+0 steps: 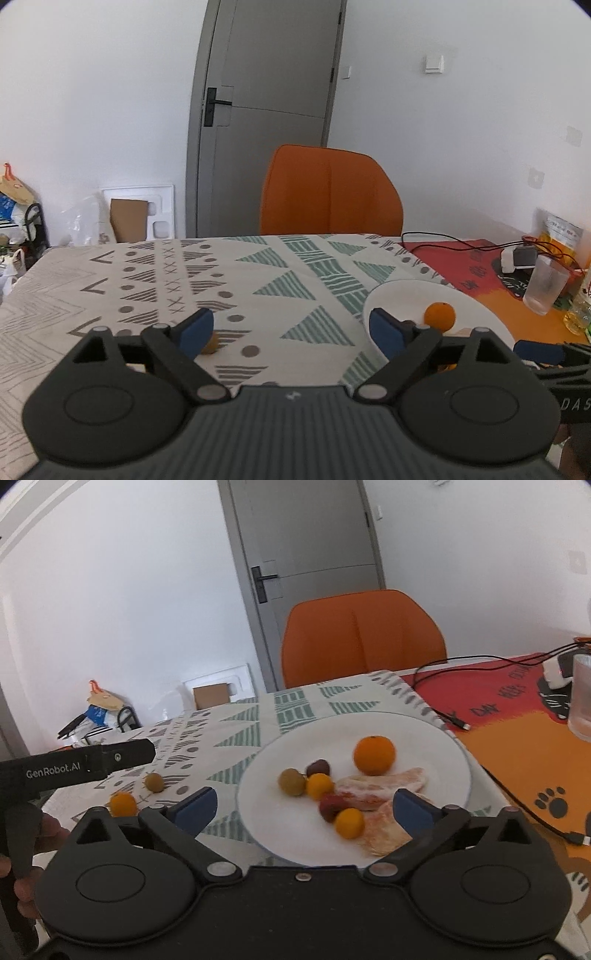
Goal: Organize fruits
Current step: 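Move both tools back over the last orange and yellow-brown fruit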
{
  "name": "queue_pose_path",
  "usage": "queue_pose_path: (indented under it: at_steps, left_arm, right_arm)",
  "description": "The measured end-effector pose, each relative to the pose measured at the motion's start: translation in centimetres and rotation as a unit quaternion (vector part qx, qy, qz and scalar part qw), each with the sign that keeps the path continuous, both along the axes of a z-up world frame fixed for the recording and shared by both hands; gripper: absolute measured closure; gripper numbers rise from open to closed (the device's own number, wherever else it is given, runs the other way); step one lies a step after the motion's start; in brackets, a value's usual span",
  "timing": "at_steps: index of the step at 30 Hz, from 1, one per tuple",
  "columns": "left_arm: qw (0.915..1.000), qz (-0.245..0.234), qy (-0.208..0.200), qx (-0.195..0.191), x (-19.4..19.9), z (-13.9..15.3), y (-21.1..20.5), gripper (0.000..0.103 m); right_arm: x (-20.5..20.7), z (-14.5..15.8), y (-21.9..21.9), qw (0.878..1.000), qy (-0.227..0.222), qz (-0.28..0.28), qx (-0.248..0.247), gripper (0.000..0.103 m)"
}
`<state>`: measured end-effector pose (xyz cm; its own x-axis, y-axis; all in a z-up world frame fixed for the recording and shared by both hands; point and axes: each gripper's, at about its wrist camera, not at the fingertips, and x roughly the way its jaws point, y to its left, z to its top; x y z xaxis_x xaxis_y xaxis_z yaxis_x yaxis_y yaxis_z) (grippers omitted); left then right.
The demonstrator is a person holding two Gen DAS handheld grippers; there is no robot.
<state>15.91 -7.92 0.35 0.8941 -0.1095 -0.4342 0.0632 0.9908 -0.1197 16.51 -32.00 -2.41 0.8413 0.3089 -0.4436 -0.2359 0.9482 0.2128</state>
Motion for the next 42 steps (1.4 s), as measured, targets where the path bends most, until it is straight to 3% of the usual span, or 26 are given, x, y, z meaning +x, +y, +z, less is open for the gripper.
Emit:
queue_pose_path:
  at_steps: [22, 42]
  left_arm:
    - [0.9978, 0.062, 0.008, -0.021, -0.9, -0.6, 6.1, 0.013]
    - [0.9936, 0.079, 0.071, -0.037, 2.1, -4.9, 8.2, 0.040]
  right_arm:
    - [1.4, 0.5, 4.8, 0.998, 0.000, 0.056, 0.001, 0.000]
    - [4.7, 0.4, 8.4, 0.995, 0.015, 0.093, -0.007, 0.024]
